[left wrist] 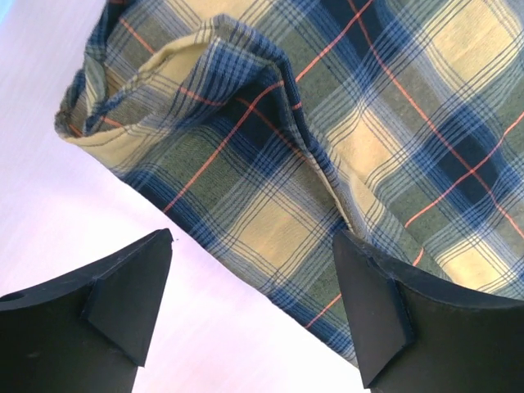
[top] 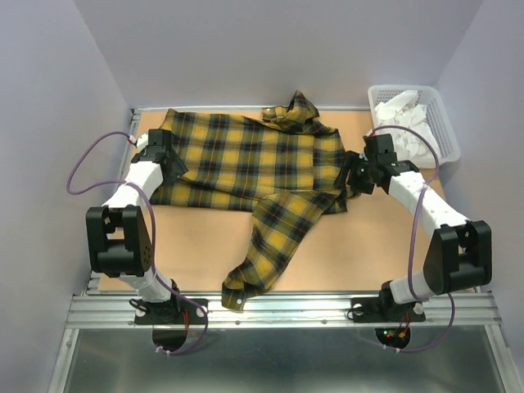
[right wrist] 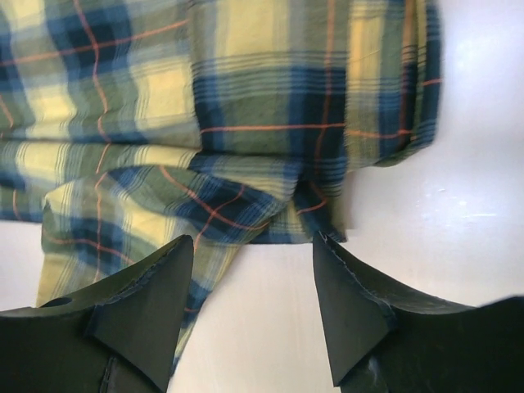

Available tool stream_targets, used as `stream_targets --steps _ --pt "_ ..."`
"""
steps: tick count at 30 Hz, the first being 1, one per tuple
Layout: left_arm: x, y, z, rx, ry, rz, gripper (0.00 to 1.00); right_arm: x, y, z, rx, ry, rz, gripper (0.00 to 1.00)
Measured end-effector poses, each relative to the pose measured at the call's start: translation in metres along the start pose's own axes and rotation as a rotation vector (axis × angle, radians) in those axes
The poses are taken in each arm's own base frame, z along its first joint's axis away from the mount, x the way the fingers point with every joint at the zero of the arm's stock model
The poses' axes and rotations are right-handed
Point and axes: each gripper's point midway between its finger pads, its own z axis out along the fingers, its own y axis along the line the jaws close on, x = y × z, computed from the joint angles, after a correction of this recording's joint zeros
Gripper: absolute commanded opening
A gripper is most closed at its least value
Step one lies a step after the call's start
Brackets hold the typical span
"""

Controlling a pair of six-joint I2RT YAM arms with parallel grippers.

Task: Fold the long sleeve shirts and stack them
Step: Fold the shirt

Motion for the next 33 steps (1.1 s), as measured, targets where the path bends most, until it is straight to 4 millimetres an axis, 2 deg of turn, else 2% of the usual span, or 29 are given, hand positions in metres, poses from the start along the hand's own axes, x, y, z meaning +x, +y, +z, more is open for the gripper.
stream_targets --steps 5,9,14,21,26,28,31,33 --pt "0.009 0.000 0.012 -0.011 0.018 -0.008 0.76 0.013 0.005 0.005 -0.040 0.026 -0.006 0.61" --pt "0.024 0.004 0.038 -0.057 0.062 -0.011 0.73 0.015 0.003 0.015 -0.037 0.029 0.012 0.54" --pt "0.050 0.022 0.063 -0.115 0.135 -0.045 0.72 0.026 -0.014 0.039 0.033 0.061 0.041 0.48" --pt "0.044 0.034 0.066 -0.114 0.113 -0.110 0.74 0.059 -0.043 0.069 0.138 0.147 0.084 0.42" --pt "0.045 0.040 0.064 -0.110 0.119 -0.131 0.75 0.054 -0.049 0.072 0.169 0.117 0.104 0.40" --pt "0.045 0.043 0.063 -0.112 0.127 -0.140 0.79 0.052 -0.052 0.073 0.176 0.107 0.115 0.41" --pt "0.047 0.048 0.059 -0.115 0.142 -0.145 0.84 0.048 -0.056 0.072 0.184 0.090 0.126 0.45" --pt "0.052 0.050 0.052 -0.106 0.162 -0.135 0.91 0.047 -0.060 0.067 0.193 0.082 0.117 0.53"
